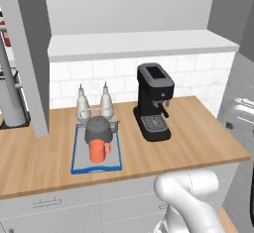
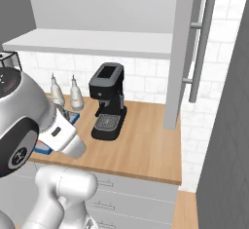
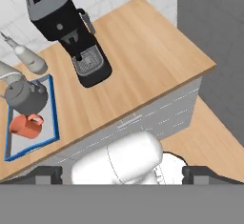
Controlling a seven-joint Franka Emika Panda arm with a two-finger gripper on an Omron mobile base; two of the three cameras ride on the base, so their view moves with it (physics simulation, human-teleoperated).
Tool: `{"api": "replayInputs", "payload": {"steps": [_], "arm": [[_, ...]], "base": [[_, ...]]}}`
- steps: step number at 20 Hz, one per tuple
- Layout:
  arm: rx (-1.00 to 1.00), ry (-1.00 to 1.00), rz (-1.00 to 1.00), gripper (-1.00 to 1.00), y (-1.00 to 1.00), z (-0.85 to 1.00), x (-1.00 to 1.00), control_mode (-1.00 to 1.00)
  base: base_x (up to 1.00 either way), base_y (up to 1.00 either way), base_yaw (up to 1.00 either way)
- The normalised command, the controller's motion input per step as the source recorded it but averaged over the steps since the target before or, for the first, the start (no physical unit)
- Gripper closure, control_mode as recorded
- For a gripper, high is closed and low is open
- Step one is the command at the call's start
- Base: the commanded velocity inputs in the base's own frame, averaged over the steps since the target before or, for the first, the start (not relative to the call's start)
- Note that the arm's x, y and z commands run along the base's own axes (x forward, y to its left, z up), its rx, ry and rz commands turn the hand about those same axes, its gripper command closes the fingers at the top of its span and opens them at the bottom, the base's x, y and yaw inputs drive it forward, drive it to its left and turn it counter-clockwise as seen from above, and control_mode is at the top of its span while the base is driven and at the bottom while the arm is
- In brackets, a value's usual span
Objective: Pick the kettle from the counter and place it on the tray. Then pick the mug from the cabinet and place it on the tray. Then close the cabinet doors.
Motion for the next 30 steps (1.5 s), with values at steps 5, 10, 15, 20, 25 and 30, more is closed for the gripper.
{"api": "replayInputs", "payload": {"steps": [5, 10, 15, 20, 25, 30], "arm": [[0.00, 0.00, -0.12, -1.00, -0.43, 0.23, -0.07, -1.00], [0.00, -0.04, -0.09, -1.00, -0.65, 0.02, 0.00, -1.00], [0.00, -0.11, 0.00, -1.00, -0.52, 0.01, -0.06, -1.00], [0.00, -0.06, 0.00, -1.00, -0.49, 0.00, 0.00, -1.00], [0.00, -0.14, 0.00, -1.00, -0.36, 0.00, 0.00, -1.00], [0.00, -0.07, -0.03, -1.00, -0.21, 0.00, 0.00, -1.00]], "base": [[0.00, 0.00, 0.00], [0.00, 0.00, 0.00], [0.00, 0.00, 0.00], [0.00, 0.00, 0.00], [0.00, 0.00, 0.00], [0.00, 0.00, 0.00]]}}
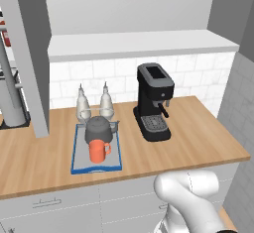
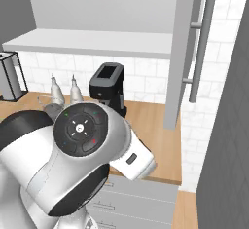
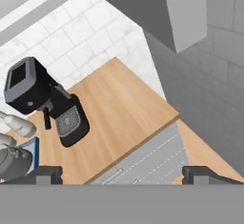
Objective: Pick the kettle from the counter and place it on the tray. Then pick the mug from the cabinet and place it on the tray. Then close the cabinet doors.
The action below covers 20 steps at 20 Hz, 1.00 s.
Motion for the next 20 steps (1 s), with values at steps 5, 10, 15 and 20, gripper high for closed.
{"api": "replayInputs", "payload": {"steps": [5, 10, 15, 20], "arm": [[0.00, -0.01, -0.02, -1.00, -0.41, 0.00, 0.11, -1.00], [0.00, -0.05, 0.00, -1.00, -0.30, 0.00, 0.16, -1.00], [-0.01, -0.05, -0.01, -1.00, -0.29, 0.00, 0.15, -1.00], [-0.02, -0.04, -0.04, -1.00, -0.32, 0.02, 0.15, -1.00]], "base": [[0.00, 0.00, 0.00], [0.00, 0.00, 0.00], [0.00, 0.00, 0.00], [0.00, 0.00, 0.00]]}}
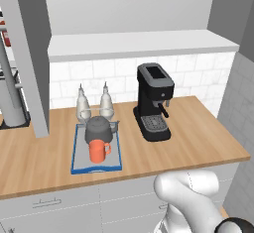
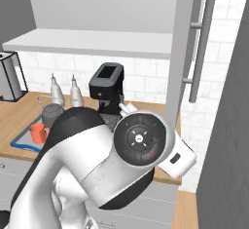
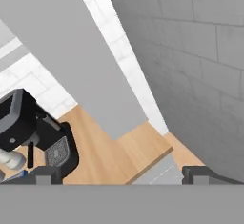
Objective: Pick the kettle from the counter and place it on the tray. Then pick the mug from the cabinet and place it on the tray. Then close the cabinet doors.
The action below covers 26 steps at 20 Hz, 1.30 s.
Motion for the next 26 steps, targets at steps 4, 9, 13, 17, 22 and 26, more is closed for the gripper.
{"api": "replayInputs", "payload": {"steps": [4, 9, 13, 17, 22, 26], "arm": [[0.00, -0.01, -0.03, -1.00, -0.35, 0.03, 0.20, -1.00], [0.00, -0.04, 0.00, -1.00, -0.21, 0.01, 0.31, -1.00], [0.00, -0.05, 0.00, -1.00, -0.38, 0.10, 0.32, -1.00], [0.00, -0.07, 0.00, -1.00, -0.20, 0.04, 0.25, -1.00], [-0.07, -0.18, 0.00, -1.00, 0.18, 0.20, 0.06, -1.00], [-0.16, -0.14, -0.02, -1.00, 0.68, 0.29, 0.22, -1.00]], "base": [[0.00, 0.00, 0.00], [0.00, 0.00, 0.00], [0.00, 0.00, 0.00], [0.00, 0.00, 0.00], [0.00, 0.00, 0.00], [0.00, 0.00, 0.00]]}}
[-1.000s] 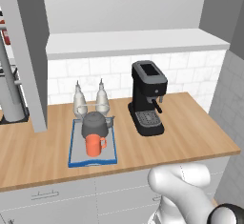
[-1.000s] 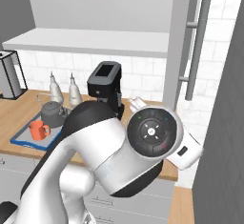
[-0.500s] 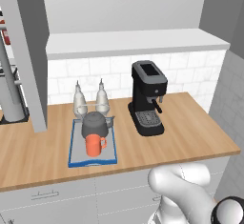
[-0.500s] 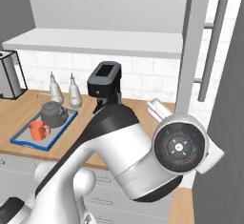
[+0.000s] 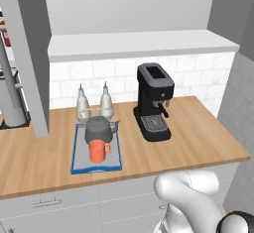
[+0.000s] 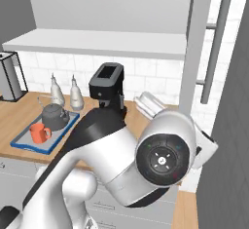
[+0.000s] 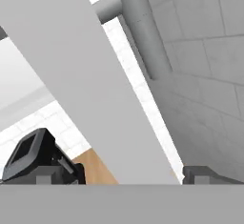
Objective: Pick the kettle from the counter and place it on the tray. Then pick the mug from the cabinet and place it on the tray. Then close the cabinet doors.
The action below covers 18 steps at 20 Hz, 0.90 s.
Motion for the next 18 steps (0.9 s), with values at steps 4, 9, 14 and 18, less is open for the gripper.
{"api": "replayInputs", "payload": {"steps": [4, 9, 14, 18], "arm": [[-0.14, -0.11, 0.00, -1.00, 0.75, 0.00, 0.41, -1.00], [-0.06, -0.08, 0.00, -1.00, 0.28, 0.00, 0.47, -1.00], [-0.02, -0.24, 0.09, -1.00, 0.28, 0.04, 0.35, -1.00], [-0.07, -0.08, 0.27, -1.00, 0.13, 0.25, 0.25, -1.00]], "base": [[0.00, 0.00, 0.00], [0.00, 0.00, 0.00], [0.00, 0.00, 0.00], [0.00, 0.00, 0.00]]}}
